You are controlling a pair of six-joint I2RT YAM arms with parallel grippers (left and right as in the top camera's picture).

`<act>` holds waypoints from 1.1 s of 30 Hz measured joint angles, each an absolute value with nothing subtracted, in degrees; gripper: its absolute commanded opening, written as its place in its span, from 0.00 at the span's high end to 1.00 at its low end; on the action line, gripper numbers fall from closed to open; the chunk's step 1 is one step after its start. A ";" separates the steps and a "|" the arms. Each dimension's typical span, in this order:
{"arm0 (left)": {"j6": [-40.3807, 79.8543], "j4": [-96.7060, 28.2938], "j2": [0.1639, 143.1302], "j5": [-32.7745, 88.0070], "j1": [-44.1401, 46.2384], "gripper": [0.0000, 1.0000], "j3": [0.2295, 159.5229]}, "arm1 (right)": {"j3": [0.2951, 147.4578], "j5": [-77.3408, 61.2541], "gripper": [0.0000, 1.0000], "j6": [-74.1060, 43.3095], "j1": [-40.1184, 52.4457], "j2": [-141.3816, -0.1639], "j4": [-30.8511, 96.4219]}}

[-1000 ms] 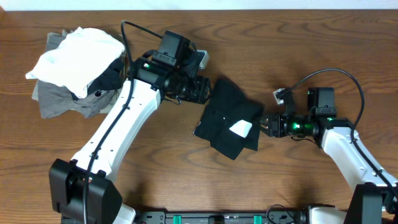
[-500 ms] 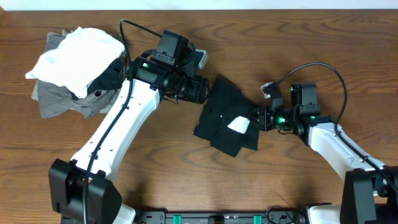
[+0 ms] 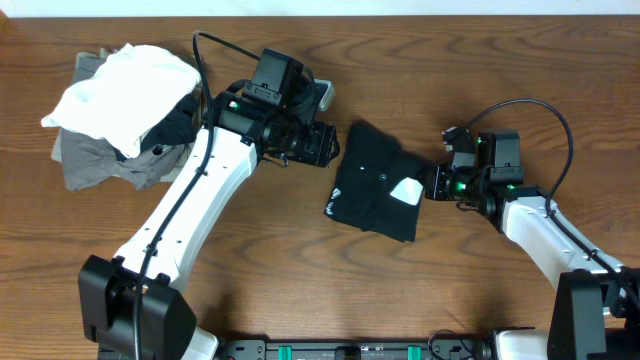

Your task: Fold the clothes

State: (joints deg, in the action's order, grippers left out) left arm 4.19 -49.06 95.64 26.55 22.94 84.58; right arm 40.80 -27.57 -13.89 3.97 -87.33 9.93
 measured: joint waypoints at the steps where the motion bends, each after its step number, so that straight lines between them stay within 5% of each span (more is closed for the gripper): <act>1: 4.19 -49.08 95.72 26.55 22.94 0.48 84.58 | 40.80 -26.52 0.59 -13.98 3.95 -87.39 9.96; 6: 4.19 -49.98 97.47 26.57 22.94 0.48 84.58 | 40.82 -23.46 0.55 -12.69 3.62 -87.50 11.14; 12: 4.19 -50.85 101.41 26.59 22.94 0.47 84.31 | 40.82 -24.69 0.98 -12.49 2.09 -80.99 14.24; 15: 4.19 -50.87 103.70 27.09 22.94 0.52 83.96 | 40.95 -25.87 0.99 -13.89 2.04 -74.37 14.59; 20: 3.99 -48.31 107.96 32.29 23.18 0.76 83.90 | 41.47 -26.65 0.99 -14.79 5.19 -72.36 14.26; 33: 5.37 -46.72 121.86 39.51 25.69 0.81 83.90 | 41.74 -29.67 0.97 -24.34 8.01 -97.54 5.93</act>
State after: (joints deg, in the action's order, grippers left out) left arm 5.37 -46.72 121.86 39.51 25.69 83.90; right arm 41.74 -29.67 -24.34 8.01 -97.54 5.93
